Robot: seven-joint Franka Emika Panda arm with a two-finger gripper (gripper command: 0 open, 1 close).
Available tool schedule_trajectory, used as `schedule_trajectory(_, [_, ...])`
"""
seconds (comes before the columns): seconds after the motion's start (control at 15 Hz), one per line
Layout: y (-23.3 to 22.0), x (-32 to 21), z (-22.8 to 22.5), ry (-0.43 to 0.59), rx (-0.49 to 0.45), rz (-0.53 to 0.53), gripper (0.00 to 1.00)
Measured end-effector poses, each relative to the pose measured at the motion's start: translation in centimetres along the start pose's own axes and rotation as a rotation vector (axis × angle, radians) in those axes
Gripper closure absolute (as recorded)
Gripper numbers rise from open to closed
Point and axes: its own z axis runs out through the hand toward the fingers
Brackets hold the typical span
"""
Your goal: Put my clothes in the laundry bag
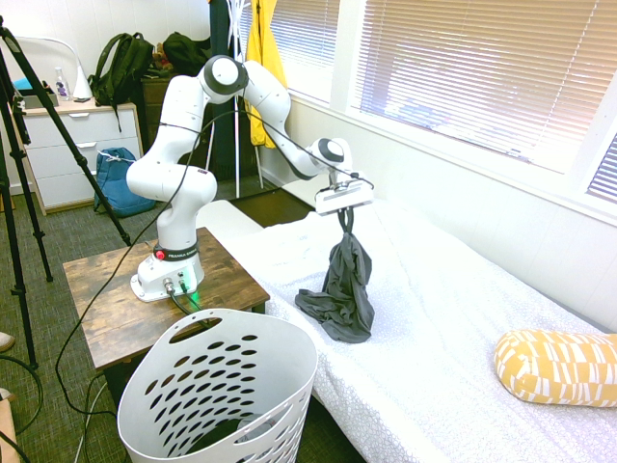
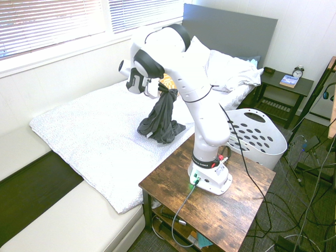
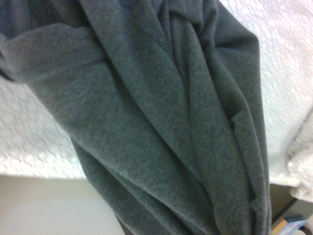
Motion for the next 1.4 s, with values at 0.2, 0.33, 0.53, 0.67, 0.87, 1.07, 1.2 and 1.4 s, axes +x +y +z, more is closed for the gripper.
schedule_trajectory(0.2, [9.7, -0.4, -1.6, -0.009, -0.044, -0.011, 1.0])
schedule_trajectory(0.33, [17.1, -0.9, -2.9, -0.031, -0.053, 0.003, 1.0])
schedule_trajectory(0.53, [25.9, -2.4, -4.0, -0.074, -0.065, 0.031, 1.0])
schedule_trajectory(0.67, [29.8, -4.3, -4.2, -0.152, -0.099, 0.008, 1.0])
schedule_trajectory(0.87, [33.8, -7.7, -1.8, -0.301, -0.194, -0.049, 1.0])
schedule_trajectory(1.07, [37.4, -12.5, 0.9, -0.41, -0.253, -0.065, 1.0])
schedule_trajectory(1.2, [38.6, -15.9, 2.5, -0.465, -0.253, -0.072, 1.0])
schedule_trajectory(1.4, [38.7, -19.7, 5.6, -0.57, -0.28, -0.079, 1.0])
